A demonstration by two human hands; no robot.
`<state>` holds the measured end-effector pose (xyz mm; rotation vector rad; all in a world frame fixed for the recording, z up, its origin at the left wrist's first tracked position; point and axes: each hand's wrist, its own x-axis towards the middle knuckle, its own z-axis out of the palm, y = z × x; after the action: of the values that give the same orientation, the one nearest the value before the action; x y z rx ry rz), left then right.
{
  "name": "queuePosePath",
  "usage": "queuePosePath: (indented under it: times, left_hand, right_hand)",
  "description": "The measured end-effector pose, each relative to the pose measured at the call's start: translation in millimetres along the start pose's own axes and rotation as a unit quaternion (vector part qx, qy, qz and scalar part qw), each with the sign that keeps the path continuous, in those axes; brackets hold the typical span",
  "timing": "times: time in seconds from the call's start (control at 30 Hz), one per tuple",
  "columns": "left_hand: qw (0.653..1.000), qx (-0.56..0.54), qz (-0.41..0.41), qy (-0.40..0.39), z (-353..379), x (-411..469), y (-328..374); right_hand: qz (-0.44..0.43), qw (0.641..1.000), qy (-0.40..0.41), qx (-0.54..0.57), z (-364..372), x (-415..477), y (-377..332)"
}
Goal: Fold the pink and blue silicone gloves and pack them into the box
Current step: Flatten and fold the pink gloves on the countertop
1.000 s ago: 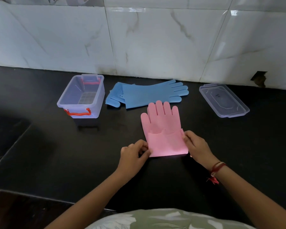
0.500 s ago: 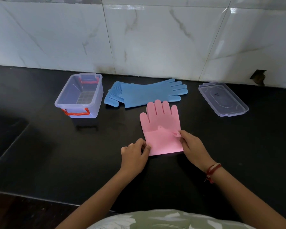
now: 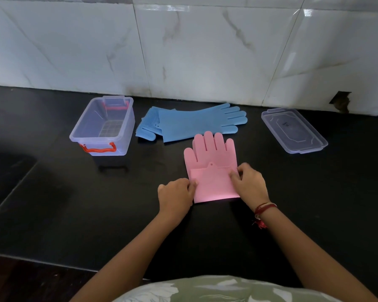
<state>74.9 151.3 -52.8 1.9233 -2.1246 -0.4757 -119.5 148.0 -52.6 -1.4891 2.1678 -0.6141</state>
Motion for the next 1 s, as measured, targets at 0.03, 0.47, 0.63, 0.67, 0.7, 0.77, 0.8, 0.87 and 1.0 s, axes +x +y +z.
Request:
queuePosePath:
  times: [0.03, 0.47, 0.63, 0.67, 0.7, 0.77, 0.8, 0.87, 1.0]
  left_hand:
    - [1.0, 0.004, 0.003, 0.001, 0, 1, -1]
    - [0.933, 0.098, 0.336, -0.088, -10, 38, -37]
    - [0.911, 0.104, 0.34, -0.206, -21, 49, -53]
    - [0.911, 0.116, 0.332, -0.214, -22, 50, -52]
    - [0.913, 0.126, 0.325, -0.213, -23, 52, -51]
    - [0.915, 0.14, 0.331, -0.184, -22, 53, -48]
    - [0.914, 0.147, 0.342, -0.16, -20, 53, -46]
    - [0.912, 0.16, 0.361, -0.112, -19, 53, -41]
    - [0.941, 0.062, 0.332, -0.033, -16, 50, -32]
  right_hand:
    - [0.003, 1.0, 0.015, 0.012, -1, 0, 2]
    - [-0.349, 0.919, -0.081, -0.165, -25, 9, 26]
    - [-0.322, 0.909, -0.17, -0.204, -32, 11, 48]
    - [-0.315, 0.91, -0.178, -0.204, -33, 12, 49]
    - [-0.309, 0.911, -0.182, -0.201, -34, 15, 48]
    - [-0.296, 0.916, -0.189, -0.194, -36, 19, 45]
    - [-0.286, 0.919, -0.197, -0.19, -36, 20, 45]
    - [-0.26, 0.923, -0.222, -0.174, -37, 23, 45]
    - [-0.232, 0.933, -0.248, -0.122, -42, 26, 44]
